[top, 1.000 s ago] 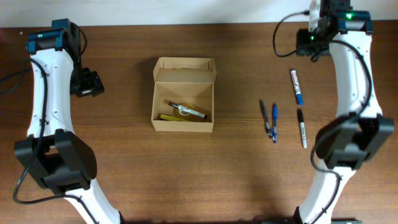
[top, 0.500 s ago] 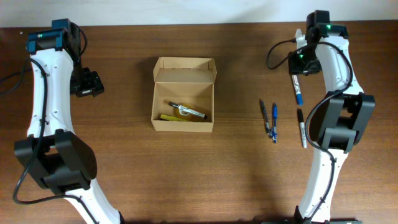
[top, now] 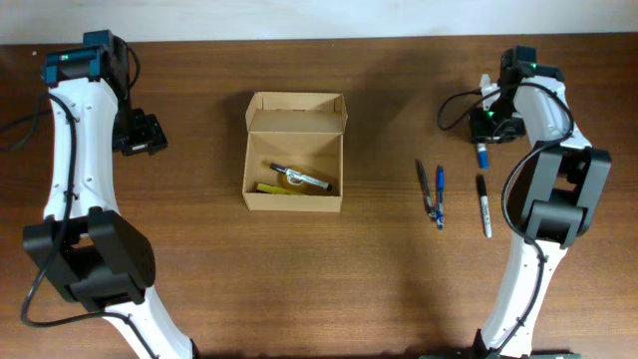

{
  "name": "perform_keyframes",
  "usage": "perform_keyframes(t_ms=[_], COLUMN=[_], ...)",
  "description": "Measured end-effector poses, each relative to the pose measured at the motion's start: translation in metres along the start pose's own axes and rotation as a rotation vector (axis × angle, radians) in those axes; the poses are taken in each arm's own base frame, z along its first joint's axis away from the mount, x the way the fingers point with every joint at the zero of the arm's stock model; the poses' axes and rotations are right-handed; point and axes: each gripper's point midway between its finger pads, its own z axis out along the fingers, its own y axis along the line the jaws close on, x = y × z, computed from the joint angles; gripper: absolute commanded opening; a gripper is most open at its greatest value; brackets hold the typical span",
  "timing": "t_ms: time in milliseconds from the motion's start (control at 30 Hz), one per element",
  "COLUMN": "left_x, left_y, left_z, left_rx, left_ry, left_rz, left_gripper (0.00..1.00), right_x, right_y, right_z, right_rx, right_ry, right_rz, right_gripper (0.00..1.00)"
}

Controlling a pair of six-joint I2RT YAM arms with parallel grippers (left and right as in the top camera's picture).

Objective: Pack container
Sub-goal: 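Grasp the blue-capped whiteboard marker with the right gripper, then lower the whiteboard marker into the box and release it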

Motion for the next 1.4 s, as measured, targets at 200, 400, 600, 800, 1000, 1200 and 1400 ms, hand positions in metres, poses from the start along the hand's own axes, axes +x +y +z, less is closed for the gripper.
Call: perform_keyframes(t_ms=[200, 400, 600, 800, 1000, 1200, 1400], left_x=[0.0, 0.0, 0.0, 0.0, 0.0, 0.0, 0.0], left_y=[0.0, 0.0, 0.0, 0.0, 0.0, 0.0, 0.0], left_z=[0.0, 0.0, 0.0, 0.0, 0.0, 0.0, 0.0], left_rx=[0.0, 0.0, 0.0, 0.0, 0.0, 0.0, 0.0], left_ry=[0.0, 0.0, 0.0, 0.0, 0.0, 0.0, 0.0], left_rz=[0.0, 0.0, 0.0, 0.0, 0.0, 0.0, 0.0], left_gripper=[1.0, 1.0, 1.0, 1.0, 1.0, 1.0, 1.0], right_x=[0.002, -0.002, -0.054, -0.037, 0.035, 0.059, 0.07], right_y=[0.005, 0.039, 0.109, 0.258, 0.383, 0.417, 0.416], right_z=[-0.001, -0.027, -0.13, -0.277, -0.302, -0.228, -0.13], right_rx=[-0.031, -0.156, -0.197, -0.188, -0.19, -0.15, -0.143], right_ry=[0.007, 0.015, -0.194, -0.495, -0.542, -0.371, -0.176], right_rz=[0.014, -0.002, -0.139, -0.537, -1.021, -1.293, -1.367], right_gripper=[0.04, 0.04, 0.04, 0.04, 0.04, 0.04, 0.04])
